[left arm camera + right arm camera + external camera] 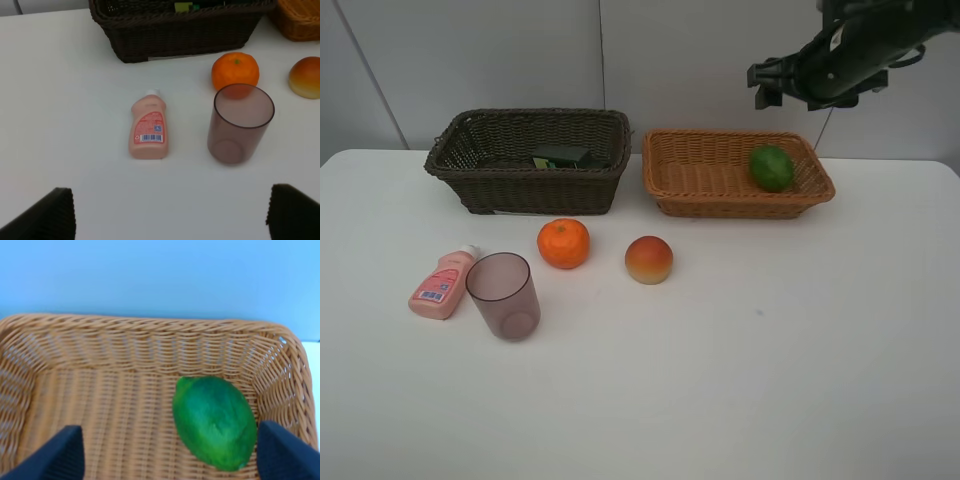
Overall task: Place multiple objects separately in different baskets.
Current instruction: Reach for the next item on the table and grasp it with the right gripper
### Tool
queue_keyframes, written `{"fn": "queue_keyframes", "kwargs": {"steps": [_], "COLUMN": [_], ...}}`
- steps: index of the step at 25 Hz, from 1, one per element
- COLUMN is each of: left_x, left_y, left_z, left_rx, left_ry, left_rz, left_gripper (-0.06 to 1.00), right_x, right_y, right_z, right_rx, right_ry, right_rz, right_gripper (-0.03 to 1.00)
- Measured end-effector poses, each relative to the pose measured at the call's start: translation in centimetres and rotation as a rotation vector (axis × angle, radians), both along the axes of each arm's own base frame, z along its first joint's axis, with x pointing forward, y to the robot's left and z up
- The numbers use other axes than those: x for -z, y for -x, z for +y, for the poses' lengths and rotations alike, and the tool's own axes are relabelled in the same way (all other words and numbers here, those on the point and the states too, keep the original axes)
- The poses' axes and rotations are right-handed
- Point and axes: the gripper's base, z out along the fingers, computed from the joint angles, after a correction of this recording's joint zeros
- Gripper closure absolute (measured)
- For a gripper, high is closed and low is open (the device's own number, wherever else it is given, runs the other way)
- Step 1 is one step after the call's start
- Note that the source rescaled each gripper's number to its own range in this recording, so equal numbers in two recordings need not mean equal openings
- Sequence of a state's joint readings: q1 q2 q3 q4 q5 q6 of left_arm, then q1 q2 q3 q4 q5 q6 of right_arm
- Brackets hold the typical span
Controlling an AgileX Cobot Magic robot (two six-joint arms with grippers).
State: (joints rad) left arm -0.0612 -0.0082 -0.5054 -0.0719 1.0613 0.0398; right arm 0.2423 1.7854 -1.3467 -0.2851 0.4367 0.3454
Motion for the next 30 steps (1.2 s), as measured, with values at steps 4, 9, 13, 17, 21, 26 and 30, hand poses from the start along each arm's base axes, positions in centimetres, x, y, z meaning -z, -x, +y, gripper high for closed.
{"fn": "queue_keyframes", "kwargs": {"steps": [4, 9, 13, 17, 21, 26, 30], "left_x": [0.0, 0.0, 0.0, 0.0, 0.0, 0.0, 0.0], "left_y": [0.0, 0.0, 0.0, 0.0, 0.0, 0.0, 0.0], "left_z": [0.0, 0.0, 0.0, 0.0, 0.0, 0.0, 0.0], "left_rx": [0.000, 0.000, -0.001, -0.001, -0.001, -0.001, -0.001], "left_ry": [0.000, 0.000, -0.001, -0.001, -0.001, -0.001, -0.001], "left_rz": [0.000, 0.000, 0.000, 0.000, 0.000, 0.000, 0.000], "left_gripper": [-0.05, -0.05, -0.05, -0.05, -0.05, -0.05, -0.05], "right_x": [-1.7, -2.2, -1.8, -1.7, -1.7, -1.7, -1.8], "right_y": [2.0, 4.4, 6.4, 7.9, 9.1, 9.7, 9.6], "right_z": [1.3, 3.8, 6.5, 9.2, 11.1, 12.2, 12.6], "right_rx": [-0.074, -0.150, -0.236, -0.318, -0.379, -0.417, -0.422], "right_ry": [0.075, 0.148, 0.208, 0.228, 0.235, 0.231, 0.187], "right_rz": [0.040, 0.138, 0.221, 0.231, 0.225, 0.209, 0.192], "right_gripper": [0.38, 0.38, 0.38, 0.38, 0.38, 0.38, 0.38]}}
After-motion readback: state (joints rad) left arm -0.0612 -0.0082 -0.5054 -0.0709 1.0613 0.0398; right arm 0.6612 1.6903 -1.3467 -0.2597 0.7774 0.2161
